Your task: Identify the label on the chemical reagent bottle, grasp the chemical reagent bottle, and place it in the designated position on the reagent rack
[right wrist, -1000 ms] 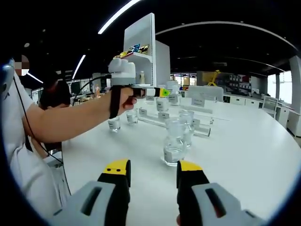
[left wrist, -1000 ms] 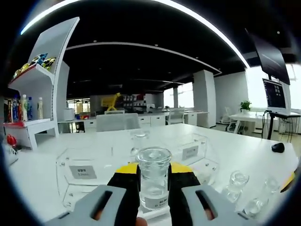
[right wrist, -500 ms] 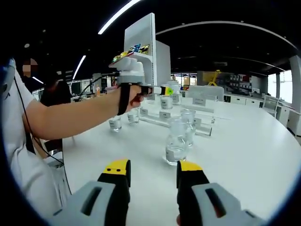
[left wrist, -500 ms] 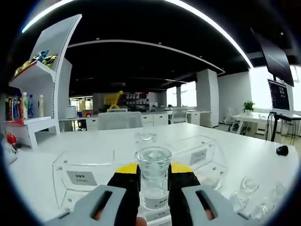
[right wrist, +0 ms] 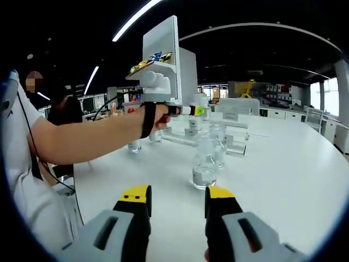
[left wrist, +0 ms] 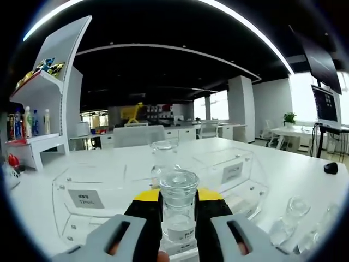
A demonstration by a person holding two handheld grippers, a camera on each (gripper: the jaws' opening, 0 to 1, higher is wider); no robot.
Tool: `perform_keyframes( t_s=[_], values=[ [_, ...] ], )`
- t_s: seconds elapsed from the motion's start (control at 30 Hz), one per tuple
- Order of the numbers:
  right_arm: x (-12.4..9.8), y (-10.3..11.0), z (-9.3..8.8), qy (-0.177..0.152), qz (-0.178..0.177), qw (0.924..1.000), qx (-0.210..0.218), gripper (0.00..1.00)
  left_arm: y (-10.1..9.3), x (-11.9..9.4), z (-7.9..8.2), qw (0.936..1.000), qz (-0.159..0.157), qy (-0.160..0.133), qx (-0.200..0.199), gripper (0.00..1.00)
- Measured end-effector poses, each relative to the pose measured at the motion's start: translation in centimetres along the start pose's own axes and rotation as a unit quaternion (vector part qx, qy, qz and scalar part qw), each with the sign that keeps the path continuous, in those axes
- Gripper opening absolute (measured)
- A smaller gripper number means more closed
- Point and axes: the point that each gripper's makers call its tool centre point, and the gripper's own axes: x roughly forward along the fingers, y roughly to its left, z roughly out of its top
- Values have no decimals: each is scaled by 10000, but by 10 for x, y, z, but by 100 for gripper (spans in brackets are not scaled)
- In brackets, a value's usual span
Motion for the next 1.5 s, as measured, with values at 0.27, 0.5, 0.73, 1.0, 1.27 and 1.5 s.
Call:
perform_keyframes(
  t_s=[0.27,0.5,0.73,1.0,1.27,1.5],
  values=[
    [1,2,0,-27,55,10000,16,37,-3,-5,-13,9999,28,147,-16,23],
    [1,1,-2,-6,37,10000,23,37,-2,-5,-15,9998,47,183,-43,23],
    [2,2,-2,-14,61,10000,28,37,2,-3,-23,9997,117,231,-18,23],
    [2,2,-4,9,60,10000,35,37,3,-2,-28,9996,159,247,-47,23],
    [3,2,-6,15,69,10000,41,37,3,-2,-31,9995,189,232,-55,23],
    [4,2,-5,9,61,10000,66,37,4,-6,-33,9992,247,205,-227,25]
  ],
)
